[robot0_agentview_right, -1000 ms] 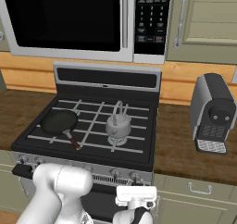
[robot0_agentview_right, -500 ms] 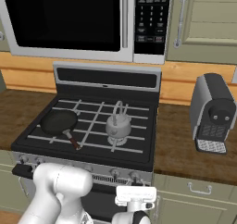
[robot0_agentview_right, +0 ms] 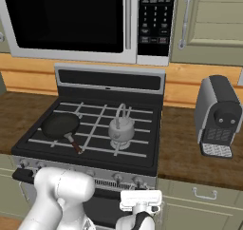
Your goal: Pick the kettle from the counter and place it on a stove burner. Then turn the burner on.
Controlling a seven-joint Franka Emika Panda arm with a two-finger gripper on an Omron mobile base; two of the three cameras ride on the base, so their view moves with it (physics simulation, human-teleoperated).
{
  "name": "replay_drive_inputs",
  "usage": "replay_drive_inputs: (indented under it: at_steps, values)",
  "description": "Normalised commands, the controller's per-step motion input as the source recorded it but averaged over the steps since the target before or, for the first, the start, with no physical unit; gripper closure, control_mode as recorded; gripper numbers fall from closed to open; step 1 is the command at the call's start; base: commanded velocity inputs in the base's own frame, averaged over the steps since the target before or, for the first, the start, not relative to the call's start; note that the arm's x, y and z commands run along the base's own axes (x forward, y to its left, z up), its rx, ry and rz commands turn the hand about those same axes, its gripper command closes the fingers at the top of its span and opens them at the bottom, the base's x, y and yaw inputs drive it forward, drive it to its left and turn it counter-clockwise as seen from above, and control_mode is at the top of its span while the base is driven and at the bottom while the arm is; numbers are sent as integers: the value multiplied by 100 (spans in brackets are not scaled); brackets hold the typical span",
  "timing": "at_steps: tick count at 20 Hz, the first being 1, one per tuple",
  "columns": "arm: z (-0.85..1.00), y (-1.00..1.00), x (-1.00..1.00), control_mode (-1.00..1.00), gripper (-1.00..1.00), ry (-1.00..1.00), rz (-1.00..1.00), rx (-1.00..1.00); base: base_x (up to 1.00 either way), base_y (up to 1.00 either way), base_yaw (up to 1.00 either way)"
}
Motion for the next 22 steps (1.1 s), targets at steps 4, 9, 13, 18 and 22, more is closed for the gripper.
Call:
replay_drive_inputs:
  at_steps: [4,9,13,18,22]
  values:
    - [0,0,3,-100,100,-4,2,0,0,0,0]
    - [20,9,0,-100,100,-29,20,-32,0,0,0]
    - [45,17,0,-100,100,-33,26,-51,0,0,0]
    - [55,35,0,-100,100,-20,25,-58,0,0,0]
    - [29,60,-2,-100,100,-22,24,-55,0,0,0]
